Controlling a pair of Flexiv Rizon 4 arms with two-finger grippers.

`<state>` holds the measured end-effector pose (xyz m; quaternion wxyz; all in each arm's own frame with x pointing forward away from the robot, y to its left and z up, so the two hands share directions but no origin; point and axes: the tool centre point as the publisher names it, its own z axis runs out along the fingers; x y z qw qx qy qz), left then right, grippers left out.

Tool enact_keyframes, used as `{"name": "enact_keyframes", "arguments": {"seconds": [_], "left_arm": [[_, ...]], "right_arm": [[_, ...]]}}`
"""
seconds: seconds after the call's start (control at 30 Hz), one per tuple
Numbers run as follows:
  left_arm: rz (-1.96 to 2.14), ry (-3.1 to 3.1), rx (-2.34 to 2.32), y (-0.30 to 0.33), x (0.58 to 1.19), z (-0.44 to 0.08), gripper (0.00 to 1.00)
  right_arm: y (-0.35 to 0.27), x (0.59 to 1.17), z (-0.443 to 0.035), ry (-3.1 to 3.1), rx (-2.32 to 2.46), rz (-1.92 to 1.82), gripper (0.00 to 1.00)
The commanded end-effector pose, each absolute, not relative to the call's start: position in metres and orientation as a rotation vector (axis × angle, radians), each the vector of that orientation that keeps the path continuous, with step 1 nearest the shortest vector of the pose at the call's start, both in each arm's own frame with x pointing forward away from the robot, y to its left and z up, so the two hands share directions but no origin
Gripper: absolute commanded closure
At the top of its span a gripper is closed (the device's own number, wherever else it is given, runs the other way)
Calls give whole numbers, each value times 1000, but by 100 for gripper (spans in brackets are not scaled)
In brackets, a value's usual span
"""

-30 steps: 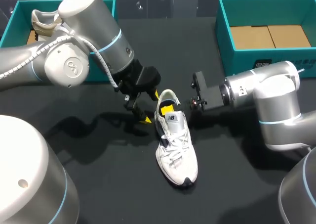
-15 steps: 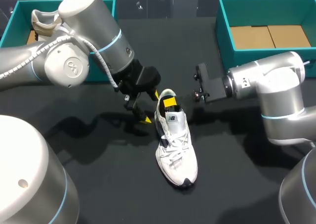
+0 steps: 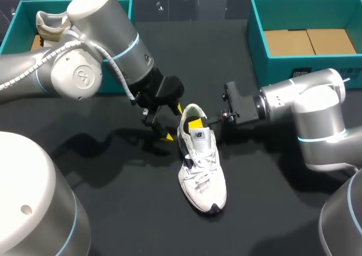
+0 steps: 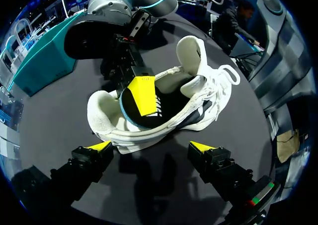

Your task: Take the shoe out of the shoebox, open the shoe tongue, remove and reinsert the insole, then place the shoe into the shoebox

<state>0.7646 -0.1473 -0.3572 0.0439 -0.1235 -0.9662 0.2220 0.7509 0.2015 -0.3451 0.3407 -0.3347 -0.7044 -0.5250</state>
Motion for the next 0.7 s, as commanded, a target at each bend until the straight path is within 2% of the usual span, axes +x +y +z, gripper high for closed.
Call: {"name": "enact_keyframes", "arguments": {"seconds": [0.03, 0.1, 0.7], "left_arm": [[676, -2955, -378, -147, 764, -357, 0], [676, -2955, -378, -147, 764, -357, 0], [704, -2988, -374, -130, 762, -333, 0]], "right_arm": [[198, 737, -334, -1873, -891, -1400, 64], [196, 738, -328, -1889, -879, -1412, 60], [170, 757, -310, -1957, -904, -1400, 61]]}}
